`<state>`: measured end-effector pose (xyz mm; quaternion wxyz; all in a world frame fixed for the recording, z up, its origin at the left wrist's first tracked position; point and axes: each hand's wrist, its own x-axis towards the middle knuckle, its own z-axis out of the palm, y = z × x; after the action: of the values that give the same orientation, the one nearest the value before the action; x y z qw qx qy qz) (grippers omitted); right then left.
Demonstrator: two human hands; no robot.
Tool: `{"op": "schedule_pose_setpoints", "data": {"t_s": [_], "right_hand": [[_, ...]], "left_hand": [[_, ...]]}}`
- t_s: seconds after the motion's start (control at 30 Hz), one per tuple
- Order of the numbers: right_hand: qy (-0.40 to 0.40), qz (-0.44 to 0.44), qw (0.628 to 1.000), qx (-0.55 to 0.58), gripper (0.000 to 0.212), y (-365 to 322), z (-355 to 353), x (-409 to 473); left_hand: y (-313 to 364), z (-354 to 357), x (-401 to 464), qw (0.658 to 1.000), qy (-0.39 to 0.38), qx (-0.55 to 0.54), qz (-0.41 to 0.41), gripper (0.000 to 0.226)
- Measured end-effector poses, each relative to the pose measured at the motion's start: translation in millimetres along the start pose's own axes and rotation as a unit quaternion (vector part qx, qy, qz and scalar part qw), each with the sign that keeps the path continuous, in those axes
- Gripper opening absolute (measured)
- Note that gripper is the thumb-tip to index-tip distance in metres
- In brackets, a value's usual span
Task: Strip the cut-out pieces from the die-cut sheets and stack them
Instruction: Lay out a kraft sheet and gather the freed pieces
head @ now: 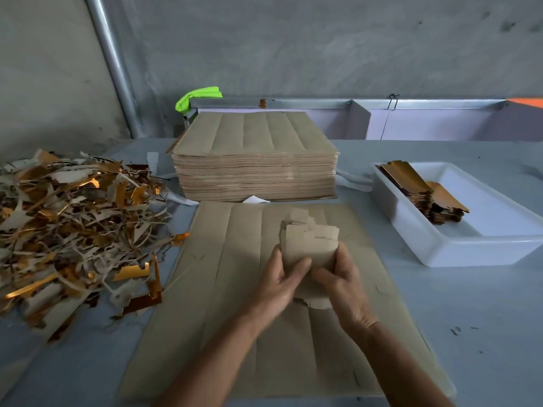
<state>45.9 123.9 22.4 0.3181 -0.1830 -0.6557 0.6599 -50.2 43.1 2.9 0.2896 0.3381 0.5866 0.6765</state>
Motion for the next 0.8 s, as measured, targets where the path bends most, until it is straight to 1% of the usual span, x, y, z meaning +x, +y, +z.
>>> {"op": "schedule_pose_setpoints", "data": {"t_s": [0.1, 0.23, 0.3, 0.37, 0.4, 0.47, 0.53, 0.57, 0.63, 0.7, 0.73, 0.8], "right_hand": [[0.015, -0.029, 0.999, -0.040, 0.036, 6, 1, -3], [0.030, -0.007, 0.997, -0.072, 0.023, 18, 1, -9], [0.020, 0.011, 0.996, -0.088, 0.023, 20, 0, -10], [0.015, 0.014, 0.997, -0.078, 0.025, 17, -1, -9], [0.021, 0.010, 0.998, -0.058, 0.026, 17, -2, -7], [0.045, 0.021, 0.999, -0.004, 0.029, 17, -5, -4], [0.053, 0.066, 0.993, 0.087, 0.031, 19, -4, -3], [0.047, 0.089, 0.984, 0.149, 0.031, 19, -1, -3], [0.037, 0.116, 0.964, 0.235, 0.030, 19, 4, -1], [0.044, 0.117, 0.964, 0.236, 0.029, 16, 6, 1], [0.048, 0.110, 0.972, 0.203, 0.030, 13, 3, 3], [0.042, 0.081, 0.993, 0.079, 0.028, 5, -9, 5]], "left_hand": [[-3, -1, -6, 1.000, -0.018, -0.019, -0.007, 0.028], [-8, -2, -11, 0.996, 0.003, 0.086, -0.015, 0.043], [-10, -2, -12, 0.996, 0.019, 0.085, -0.008, 0.037], [-7, 0, -12, 0.999, 0.040, 0.026, -0.008, 0.025], [-5, 1, -12, 0.998, 0.063, -0.018, -0.014, 0.023], [-2, 2, -7, 0.985, 0.115, -0.122, -0.032, 0.019], [2, 3, -3, 0.963, 0.140, -0.226, -0.049, 0.017], [4, 4, -2, 0.954, 0.144, -0.259, -0.052, 0.017], [7, 8, -2, 0.950, 0.134, -0.277, -0.053, 0.021], [9, 8, -4, 0.957, 0.126, -0.255, -0.056, 0.028], [11, 4, -4, 0.958, 0.132, -0.247, -0.057, 0.031], [17, -13, -1, 0.956, 0.162, -0.238, -0.054, 0.030]]}}
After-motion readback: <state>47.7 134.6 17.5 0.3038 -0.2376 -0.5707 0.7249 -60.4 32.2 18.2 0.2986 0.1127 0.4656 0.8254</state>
